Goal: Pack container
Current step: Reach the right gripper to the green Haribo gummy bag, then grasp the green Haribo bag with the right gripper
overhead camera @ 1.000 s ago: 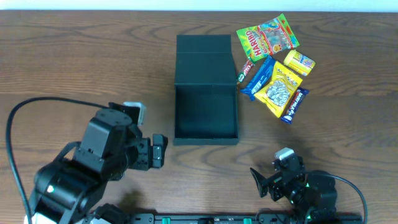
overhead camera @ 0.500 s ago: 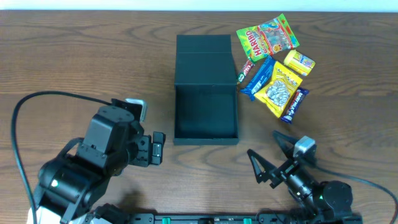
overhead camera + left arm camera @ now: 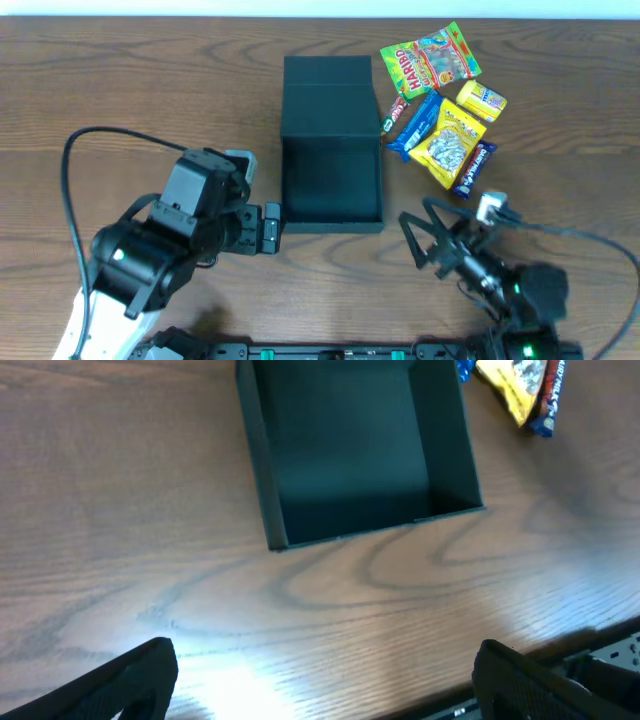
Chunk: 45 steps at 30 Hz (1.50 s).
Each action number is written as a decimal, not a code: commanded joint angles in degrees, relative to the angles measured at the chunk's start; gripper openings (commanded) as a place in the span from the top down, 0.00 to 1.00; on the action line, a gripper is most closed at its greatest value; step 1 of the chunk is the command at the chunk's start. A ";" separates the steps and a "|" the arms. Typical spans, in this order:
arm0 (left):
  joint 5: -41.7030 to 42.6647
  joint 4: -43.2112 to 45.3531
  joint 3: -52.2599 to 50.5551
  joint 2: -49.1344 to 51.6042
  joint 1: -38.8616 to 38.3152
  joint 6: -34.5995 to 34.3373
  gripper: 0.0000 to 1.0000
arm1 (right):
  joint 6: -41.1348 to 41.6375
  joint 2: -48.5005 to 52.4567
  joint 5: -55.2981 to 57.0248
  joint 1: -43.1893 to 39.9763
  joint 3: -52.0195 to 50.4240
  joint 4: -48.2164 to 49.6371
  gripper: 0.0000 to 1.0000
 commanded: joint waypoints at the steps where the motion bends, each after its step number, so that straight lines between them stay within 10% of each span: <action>1: -0.63 0.31 0.42 2.21 0.09 1.51 0.05 | -15.65 10.97 -0.17 -0.81 5.09 0.13 0.01; 15: -1.92 4.61 0.42 7.28 0.15 8.87 0.05 | -29.88 60.83 12.02 -0.63 49.92 -13.11 0.01; 27: -0.83 8.15 0.42 7.87 0.15 10.49 0.05 | -32.00 71.54 21.31 -1.62 66.16 -10.49 0.01; 45: -0.85 12.52 0.42 14.97 0.15 10.95 0.05 | -34.21 110.66 38.88 -2.27 107.38 -38.18 0.01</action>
